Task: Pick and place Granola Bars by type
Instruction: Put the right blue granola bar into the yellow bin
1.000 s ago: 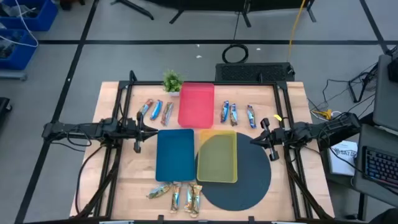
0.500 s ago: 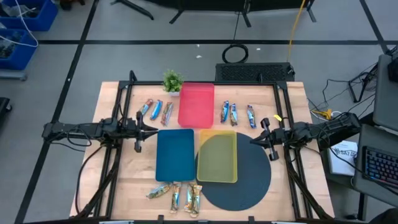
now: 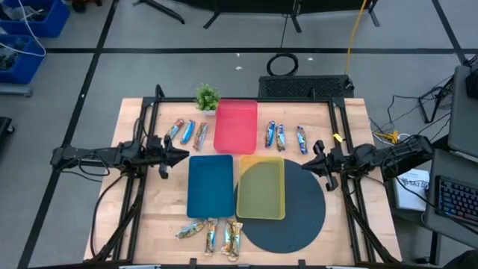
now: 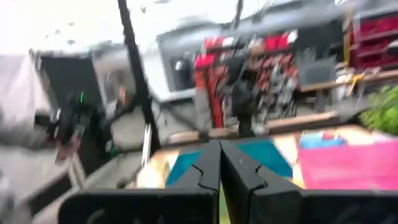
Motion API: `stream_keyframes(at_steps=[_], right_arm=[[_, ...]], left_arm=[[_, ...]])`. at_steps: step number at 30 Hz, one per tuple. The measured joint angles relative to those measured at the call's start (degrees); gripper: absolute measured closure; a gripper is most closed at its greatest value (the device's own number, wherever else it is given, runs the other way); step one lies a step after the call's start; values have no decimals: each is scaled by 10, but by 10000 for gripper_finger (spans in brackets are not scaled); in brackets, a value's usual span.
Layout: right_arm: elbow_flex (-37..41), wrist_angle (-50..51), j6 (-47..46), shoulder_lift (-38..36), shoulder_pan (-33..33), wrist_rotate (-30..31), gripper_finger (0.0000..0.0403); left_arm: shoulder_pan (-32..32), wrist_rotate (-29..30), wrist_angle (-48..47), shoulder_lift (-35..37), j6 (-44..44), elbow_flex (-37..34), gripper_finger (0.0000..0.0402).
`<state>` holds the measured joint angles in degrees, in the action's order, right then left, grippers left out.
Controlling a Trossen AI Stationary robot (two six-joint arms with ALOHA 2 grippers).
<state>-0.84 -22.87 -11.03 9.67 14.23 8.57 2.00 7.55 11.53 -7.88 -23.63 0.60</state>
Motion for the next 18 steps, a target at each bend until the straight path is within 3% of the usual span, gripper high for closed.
stream_keyframes(at_steps=[6,12,18], right_arm=[[-6,-176,-2,0,0,22,362],[-77,-183,1,29,0,21,317],[-212,-149,46,126,0,22,291]], left_arm=[[4,-2,115,0,45,17,344],[7,4,18,-31,67,135,305],[7,3,-100,-140,70,288,273]])
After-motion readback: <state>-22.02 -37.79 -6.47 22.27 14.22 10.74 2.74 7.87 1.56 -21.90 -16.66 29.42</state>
